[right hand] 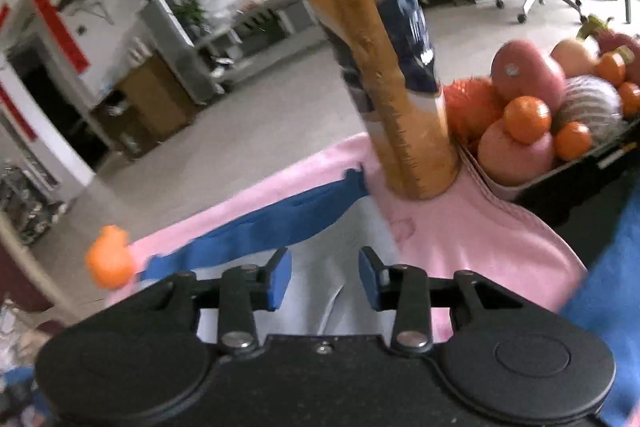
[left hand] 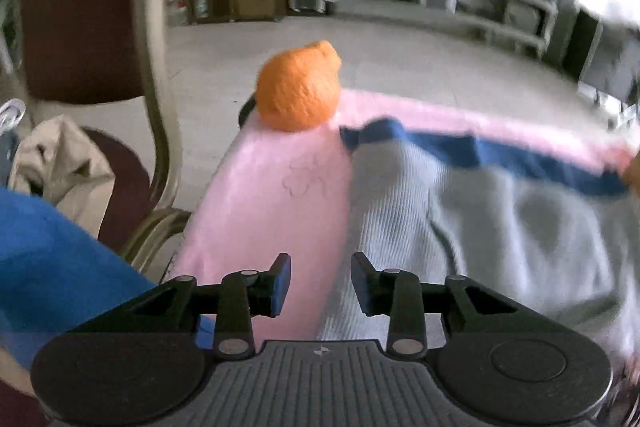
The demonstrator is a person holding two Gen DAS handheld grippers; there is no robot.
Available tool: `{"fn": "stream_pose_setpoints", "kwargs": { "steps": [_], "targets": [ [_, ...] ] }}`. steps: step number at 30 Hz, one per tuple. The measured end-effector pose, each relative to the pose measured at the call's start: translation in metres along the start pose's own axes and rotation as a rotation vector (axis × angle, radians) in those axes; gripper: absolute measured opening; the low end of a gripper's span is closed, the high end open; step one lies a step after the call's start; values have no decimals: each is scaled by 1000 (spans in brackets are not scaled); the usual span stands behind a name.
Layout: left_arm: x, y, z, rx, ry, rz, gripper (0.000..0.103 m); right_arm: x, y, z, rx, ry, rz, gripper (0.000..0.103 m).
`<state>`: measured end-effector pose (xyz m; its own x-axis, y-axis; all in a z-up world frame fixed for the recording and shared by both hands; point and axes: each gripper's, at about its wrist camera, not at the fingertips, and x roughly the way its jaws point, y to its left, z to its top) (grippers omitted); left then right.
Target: Fold clothes
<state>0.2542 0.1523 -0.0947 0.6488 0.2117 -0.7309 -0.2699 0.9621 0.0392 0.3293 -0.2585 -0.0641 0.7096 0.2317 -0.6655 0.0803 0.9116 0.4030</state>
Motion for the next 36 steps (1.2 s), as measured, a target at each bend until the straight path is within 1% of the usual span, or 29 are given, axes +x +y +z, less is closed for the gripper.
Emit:
{"fn": "stream_pose_setpoints", "kwargs": {
  "steps": [2, 5, 6, 7, 8, 9, 11, 12, 13, 15, 17, 19, 22, 24, 26, 27, 28, 29, 30, 32, 34, 36],
  "targets": [
    [1, 2, -1, 14, -10, -7, 35, 40, -8, 4, 5, 15, -35, 39],
    [3, 11, 1, -48, 0, -24, 35, 84, -18, 4, 8, 57, -73, 43],
    [4, 14, 2, -71, 4, -28, 35, 94, -21, 3, 7, 78, -84, 41],
    [4, 15, 2, -82, 4, -24, 34, 101, -23, 0, 5, 92, -96, 34],
    [4, 17, 2, -92, 3, -19, 34, 99, -22, -3, -16, 75, -106, 19],
    [6, 18, 5, -97, 4, -15, 34, 93, -17, -6, -62, 32, -140, 17],
    [13, 19, 11, -108, 7, -7, 34, 88, -4, -17, -160, -15, -236, 16],
    [21, 20, 20, -120, 14, -12, 35, 86, 3, -23, -209, -38, -285, 16],
    [31, 20, 30, -129, 27, -19, 35, 86, 2, -24, -207, -32, -283, 16],
    [53, 18, 50, -153, 73, -69, 35, 87, -1, -26, -192, -15, -267, 18],
    [75, 10, 69, -147, 99, -126, 36, 88, -3, -28, -177, 2, -251, 20],
    [95, 2, 83, -137, 113, -162, 36, 85, -13, -25, -128, 23, -211, 21],
    [119, -9, 88, -108, 131, -185, 37, 82, -24, -21, -75, 41, -167, 21],
    [132, -14, 89, -91, 148, -198, 36, 85, -27, -14, -74, 45, -156, 21],
    [138, -17, 87, -71, 135, -196, 32, 84, -28, -14, -80, 46, -151, 21],
    [141, -18, 86, -59, 130, -187, 26, 83, -28, -14, -83, 47, -149, 21],
    [141, -21, 84, -49, 118, -163, 17, 85, -29, -12, -86, 49, -146, 21],
    [140, -23, 83, -29, 97, -127, 11, 85, -30, -11, -90, 50, -145, 21],
    [137, -27, 82, -1, 73, -101, 9, 85, -30, -11, -95, 49, -145, 21],
    [120, -36, 77, 68, -15, -26, 9, 83, -28, -11, -113, 48, -146, 20],
    [104, -45, 73, 131, -117, 39, 10, 75, -13, -15, -181, -15, -163, 16],
    [88, -54, 68, 195, -219, 105, 10, 67, 2, -19, -251, -81, -180, 15]
  ]
}}
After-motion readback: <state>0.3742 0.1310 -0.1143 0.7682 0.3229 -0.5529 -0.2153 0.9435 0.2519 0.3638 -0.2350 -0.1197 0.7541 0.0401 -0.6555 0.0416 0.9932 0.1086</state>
